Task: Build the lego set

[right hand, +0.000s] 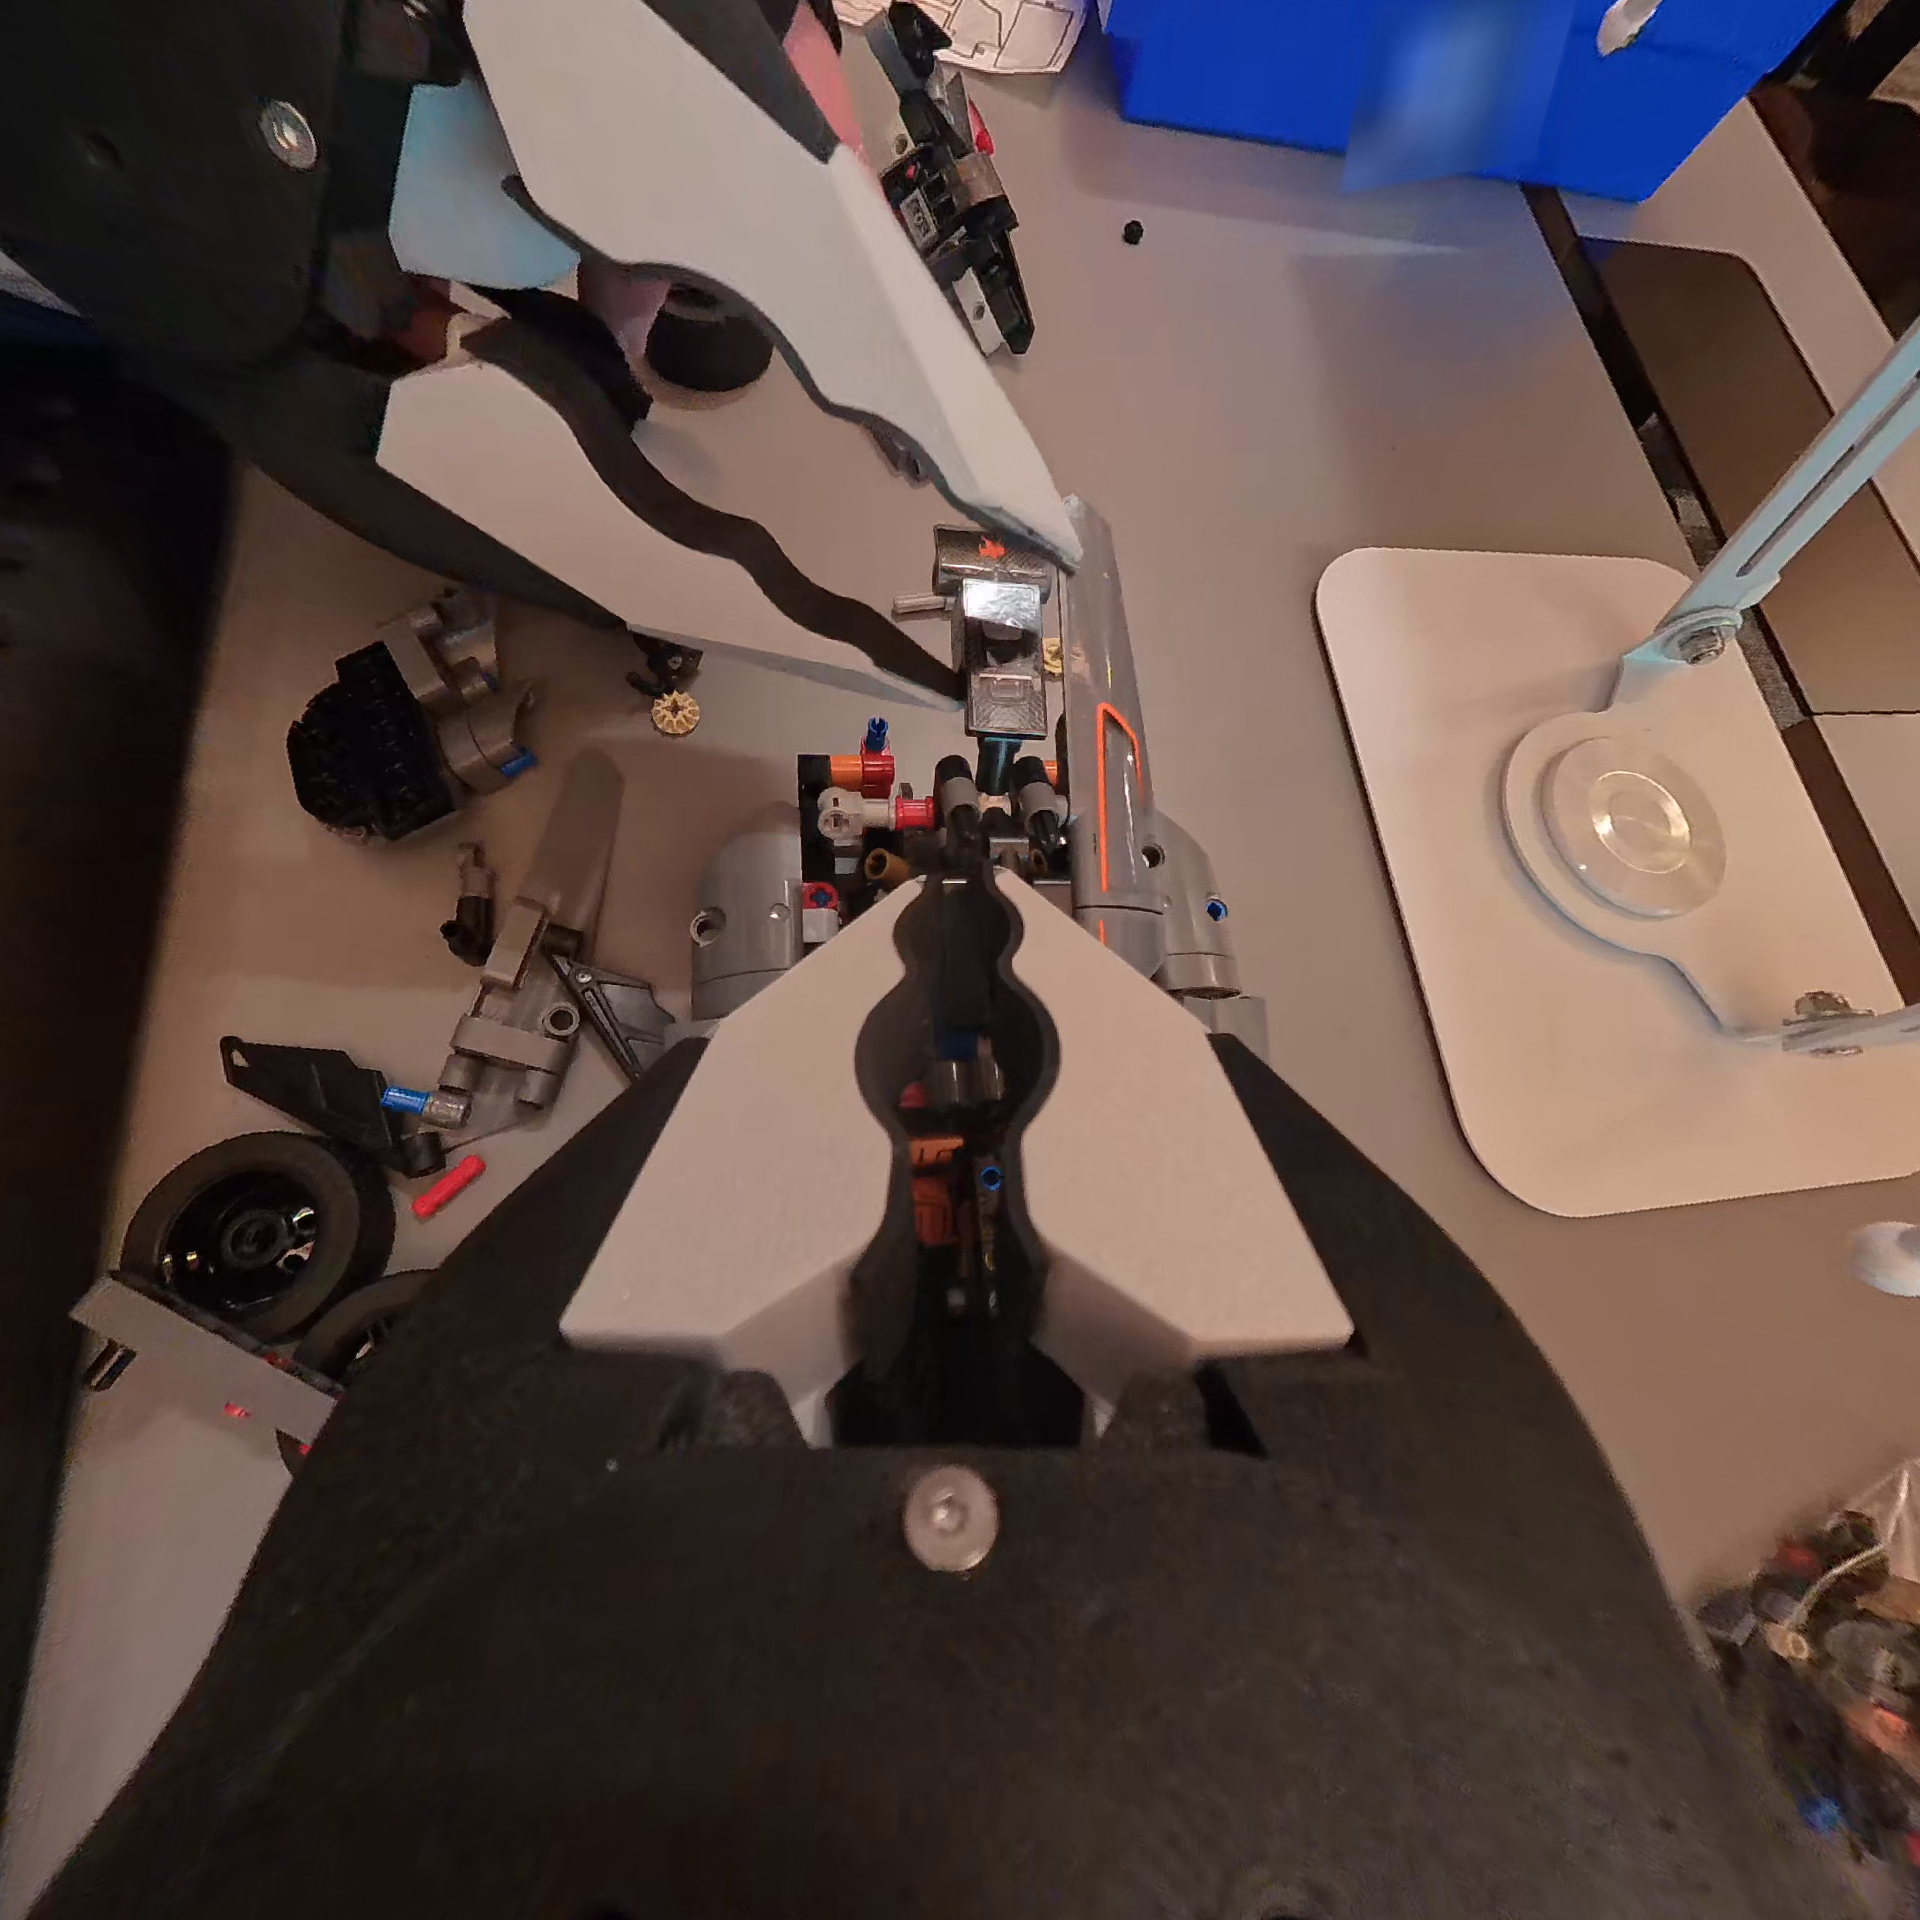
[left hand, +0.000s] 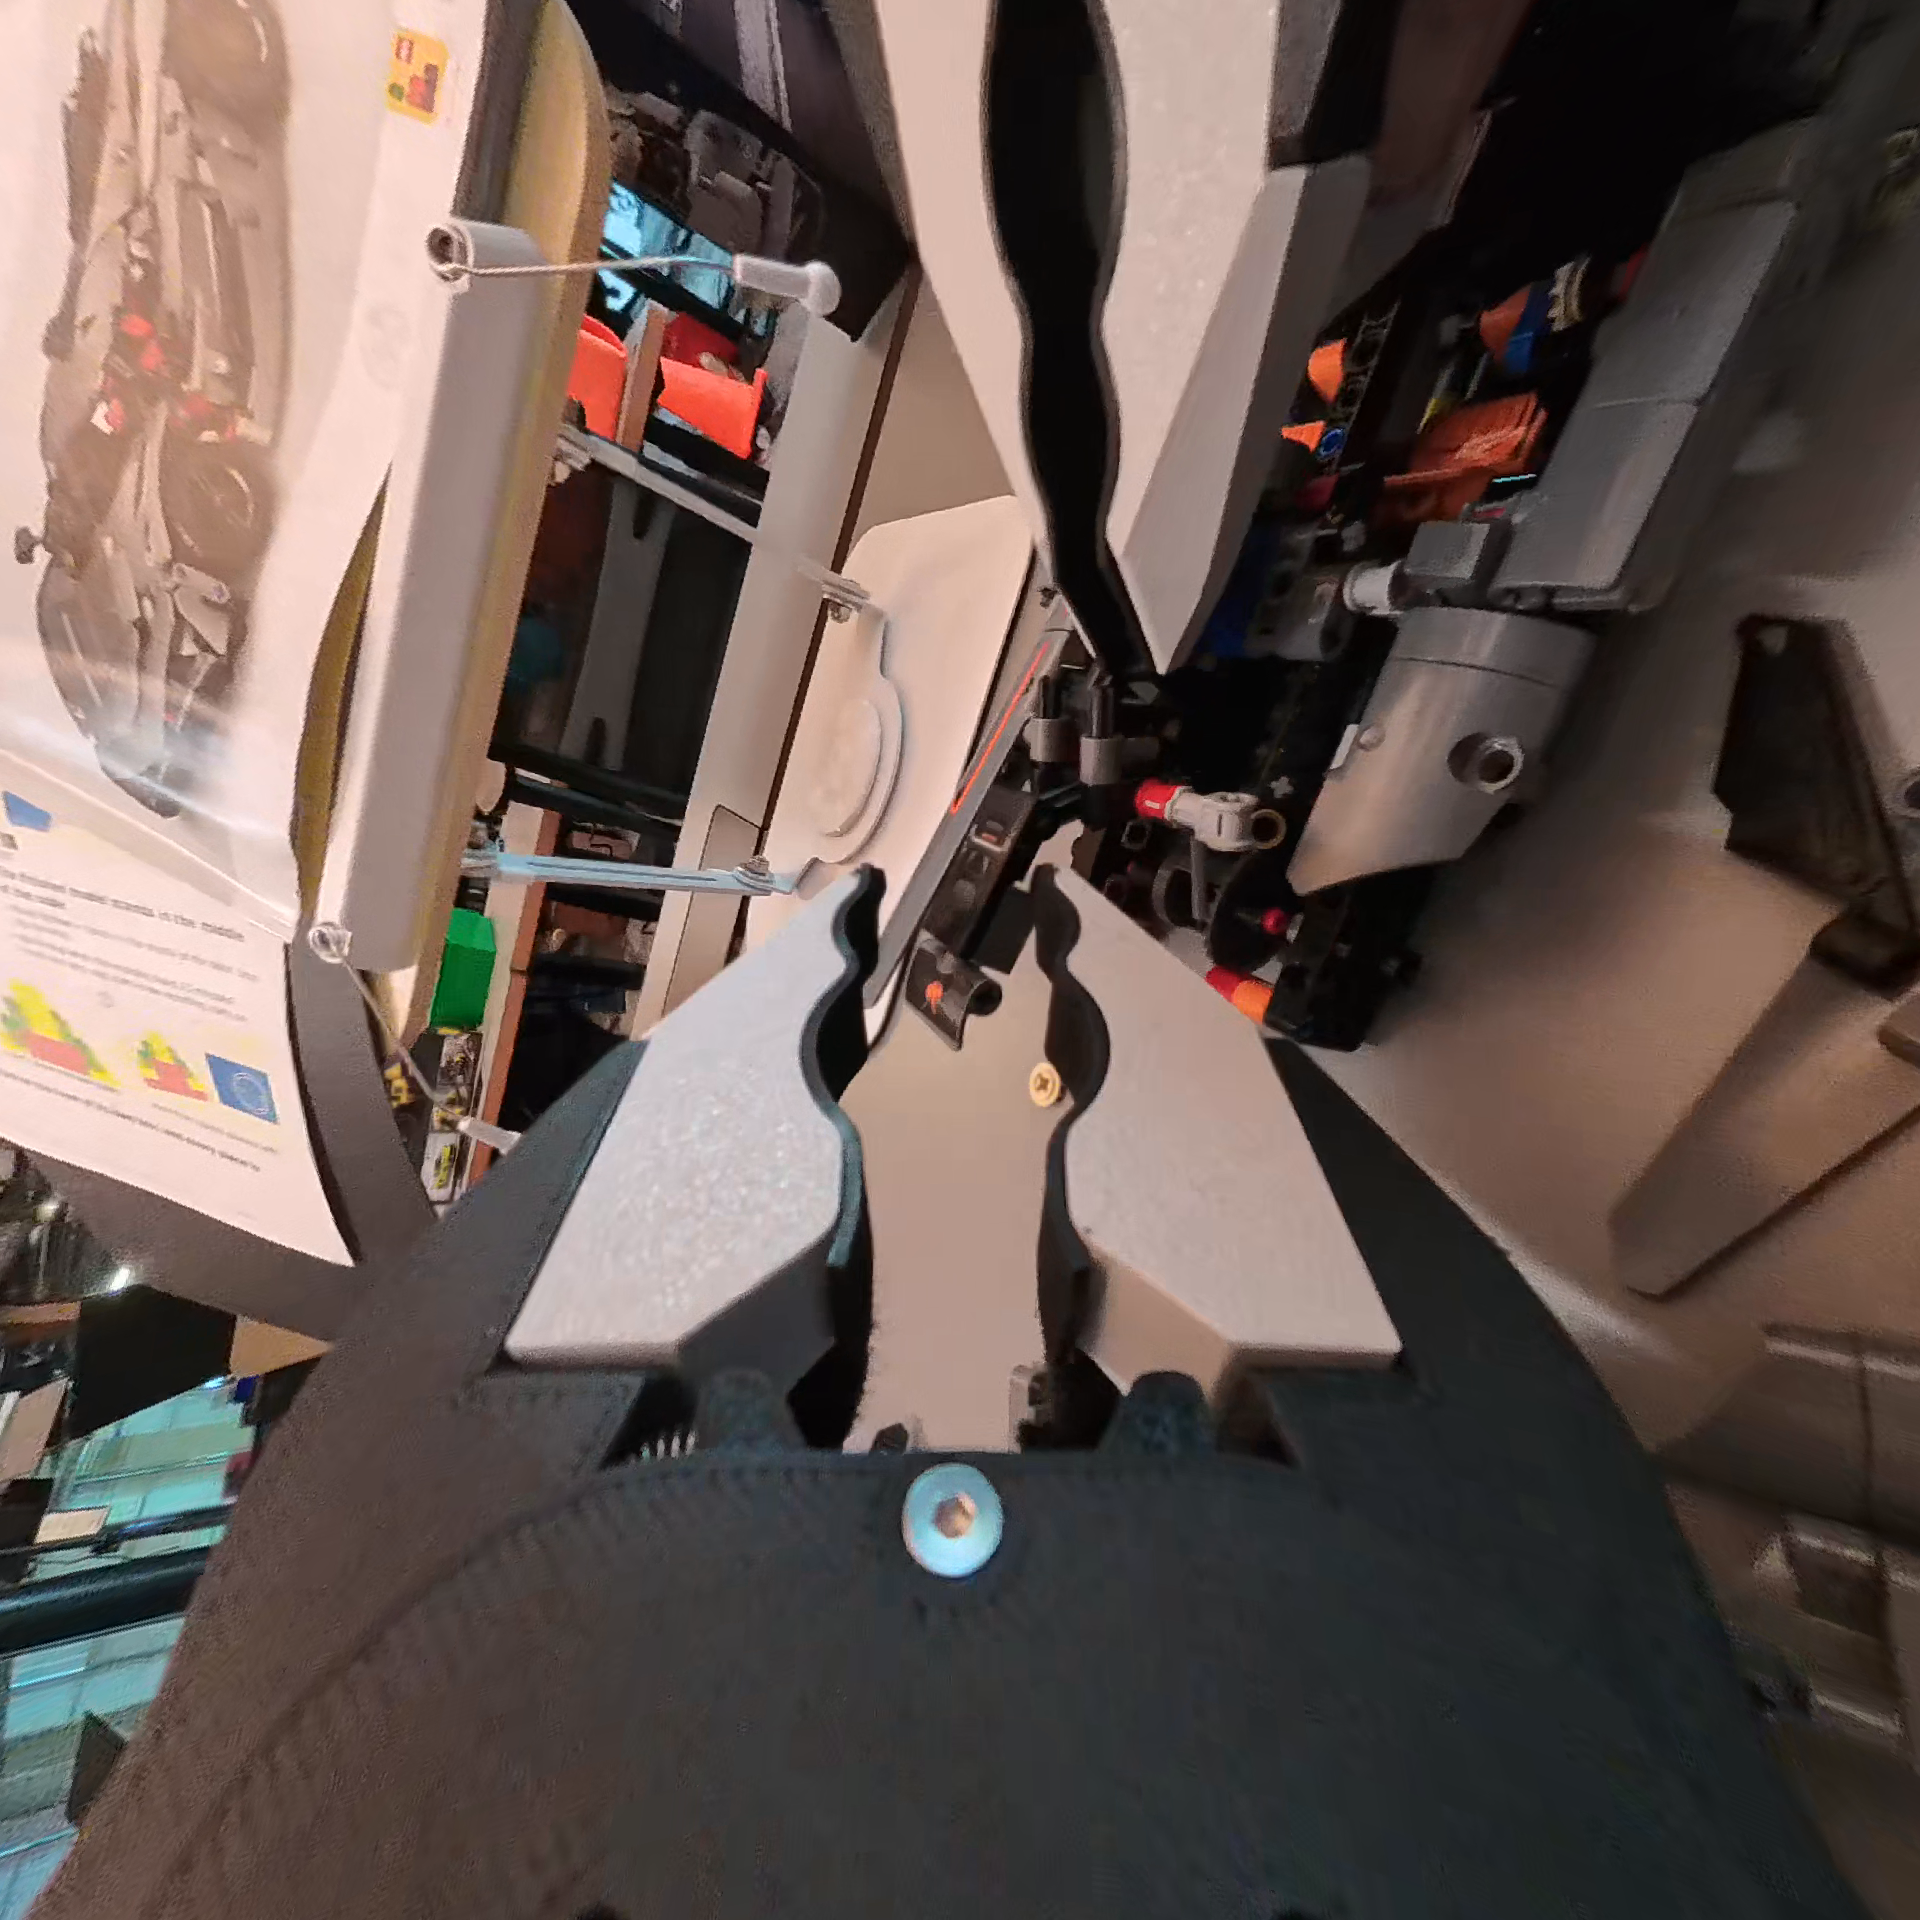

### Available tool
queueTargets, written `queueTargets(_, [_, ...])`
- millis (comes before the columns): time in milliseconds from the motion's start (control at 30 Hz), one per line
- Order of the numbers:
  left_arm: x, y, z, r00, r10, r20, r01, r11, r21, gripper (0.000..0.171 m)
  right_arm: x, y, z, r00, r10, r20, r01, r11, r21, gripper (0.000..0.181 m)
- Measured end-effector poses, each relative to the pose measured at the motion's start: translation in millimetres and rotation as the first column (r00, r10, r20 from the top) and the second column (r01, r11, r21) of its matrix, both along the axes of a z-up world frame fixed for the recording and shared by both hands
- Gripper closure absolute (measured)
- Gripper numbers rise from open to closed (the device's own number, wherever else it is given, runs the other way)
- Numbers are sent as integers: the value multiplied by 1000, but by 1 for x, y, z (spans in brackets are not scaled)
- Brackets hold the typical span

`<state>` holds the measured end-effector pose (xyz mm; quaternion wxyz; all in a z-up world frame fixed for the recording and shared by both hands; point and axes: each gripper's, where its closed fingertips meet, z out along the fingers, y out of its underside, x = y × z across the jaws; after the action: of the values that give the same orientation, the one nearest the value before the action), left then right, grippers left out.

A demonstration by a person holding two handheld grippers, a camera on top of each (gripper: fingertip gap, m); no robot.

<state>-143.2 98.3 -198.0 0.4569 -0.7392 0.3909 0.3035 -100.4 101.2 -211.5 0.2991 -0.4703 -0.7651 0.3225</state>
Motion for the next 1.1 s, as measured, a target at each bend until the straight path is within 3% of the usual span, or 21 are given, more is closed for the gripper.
queueTargets(100, [-3,-1,2,1000,1,13,-1,1000,2,141,0,-1,0,1000,1,0,-1,1000,1,177])
queueTargets(267, [3,3,-6,989,-7,-148,6,1000,-9,161,-1,1,0,1000,-9,4,9,1000,2,177])
queueTargets(433, [3,8,-4,975,5,-222,-3,1000,10,163,-1,2,-1,1000,-25,17,25,1000,-2,177])
queueTargets(567, [5,10,3,995,51,-87,-49,999,25,164,0,0,-3,999,-17,33,17,1000,-7,177])
queueTargets(667, [9,15,25,991,57,119,-66,996,66,171,-3,-10,-5,999,13,36,-13,1000,9,176])
queueTargets(800, [8,17,-2,996,43,75,-42,999,-28,171,-1,2,-4,999,-20,31,21,999,-30,176])
queueTargets(933, [-10,1,10,984,51,173,-46,998,-36,171,1,1,-4,999,-8,33,9,1000,-28,177])
queueTargets(1000, [-14,-9,11,986,39,162,-33,999,-42,171,1,1,-4,999,-4,32,5,999,-35,176])
queueTargets(1100, [4,-28,2,981,-53,186,73,992,-102,171,1,1,-3,999,0,32,1,999,-36,176])
